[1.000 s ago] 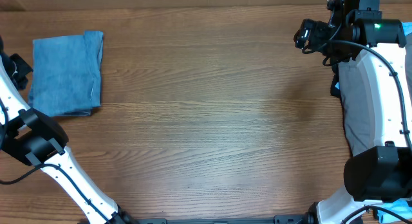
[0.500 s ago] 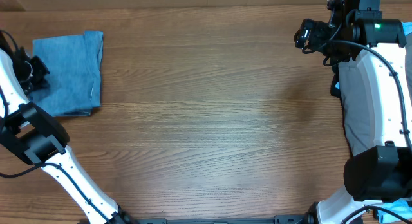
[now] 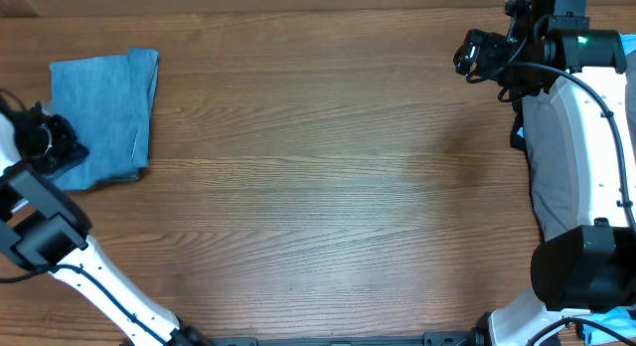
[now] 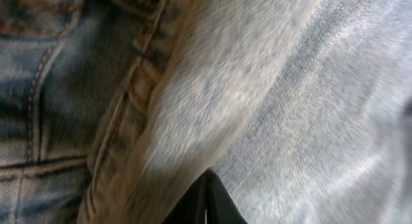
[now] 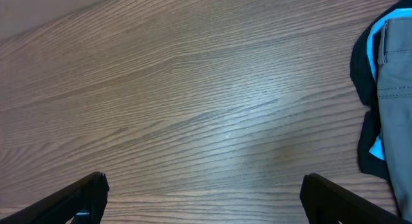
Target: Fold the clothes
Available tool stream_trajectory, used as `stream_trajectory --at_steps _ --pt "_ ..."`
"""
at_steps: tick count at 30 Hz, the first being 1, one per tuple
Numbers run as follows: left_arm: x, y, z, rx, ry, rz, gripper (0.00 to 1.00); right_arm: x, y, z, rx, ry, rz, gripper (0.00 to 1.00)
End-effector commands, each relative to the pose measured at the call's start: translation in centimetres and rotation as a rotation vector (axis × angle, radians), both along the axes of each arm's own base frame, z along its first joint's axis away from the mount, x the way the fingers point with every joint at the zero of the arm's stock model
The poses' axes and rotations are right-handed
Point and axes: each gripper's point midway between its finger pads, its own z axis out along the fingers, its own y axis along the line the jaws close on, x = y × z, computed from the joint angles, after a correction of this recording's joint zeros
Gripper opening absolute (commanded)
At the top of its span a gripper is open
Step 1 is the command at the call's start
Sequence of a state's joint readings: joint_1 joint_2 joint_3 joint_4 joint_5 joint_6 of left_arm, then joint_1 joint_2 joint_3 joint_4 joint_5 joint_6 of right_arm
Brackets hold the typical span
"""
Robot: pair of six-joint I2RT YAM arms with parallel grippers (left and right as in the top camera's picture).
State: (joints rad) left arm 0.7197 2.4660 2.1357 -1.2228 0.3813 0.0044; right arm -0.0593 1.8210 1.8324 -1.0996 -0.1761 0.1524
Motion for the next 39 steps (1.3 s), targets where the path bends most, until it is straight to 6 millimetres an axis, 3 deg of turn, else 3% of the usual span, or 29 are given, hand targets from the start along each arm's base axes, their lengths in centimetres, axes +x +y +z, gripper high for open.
stream_trajectory --at_steps 1,3,6,8,14,18,26,29,32,36,39 --pt "0.8 1.2 3.1 -0.121 -0.180 -0.010 0.04 0.1 -0.2 0.2 -0.005 -0.009 -0.003 1.00" --pt "2.5 1.1 6.7 -0.188 -0.340 -0.016 0.04 0.1 -0.2 0.2 -0.005 -0.009 -0.003 1.00" --pt "4.7 0.5 10.3 -0.306 -0.567 -0.032 0.04 0.1 -0.2 0.2 -0.005 -0.009 -0.003 1.00" --pt "5.9 0.5 11.2 -0.311 -0.653 -0.062 0.04 0.1 -0.2 0.2 -0.005 -0.008 -0.003 1.00" --pt "7.1 0.1 7.8 -0.268 -0.610 -0.092 0.04 0.1 -0.2 0.2 -0.005 -0.008 -0.003 1.00" --pt "7.4 1.1 5.0 -0.297 -0.638 -0.075 0.04 0.1 -0.2 0.2 -0.005 -0.008 -0.003 1.00" --pt "5.5 3.3 -3.5 -0.335 -0.550 0.010 0.04 0.1 -0.2 0.2 -0.005 -0.008 -0.003 1.00" --pt "5.1 4.0 -4.1 -0.315 -0.537 0.019 0.04 0.1 -0.2 0.2 -0.005 -0.008 -0.003 1.00" --pt "6.3 4.0 -0.2 -0.345 -0.659 -0.008 0.04 0.1 -0.2 0.2 -0.005 -0.009 -0.003 1.00" --pt "8.1 3.6 10.0 -0.370 -0.843 -0.059 0.04 0.1 -0.2 0.2 -0.005 -0.008 -0.003 1.00" --pt "8.1 2.3 13.8 -0.373 -0.848 -0.068 0.04 0.1 -0.2 0.2 -0.005 -0.008 -0.003 1.00"
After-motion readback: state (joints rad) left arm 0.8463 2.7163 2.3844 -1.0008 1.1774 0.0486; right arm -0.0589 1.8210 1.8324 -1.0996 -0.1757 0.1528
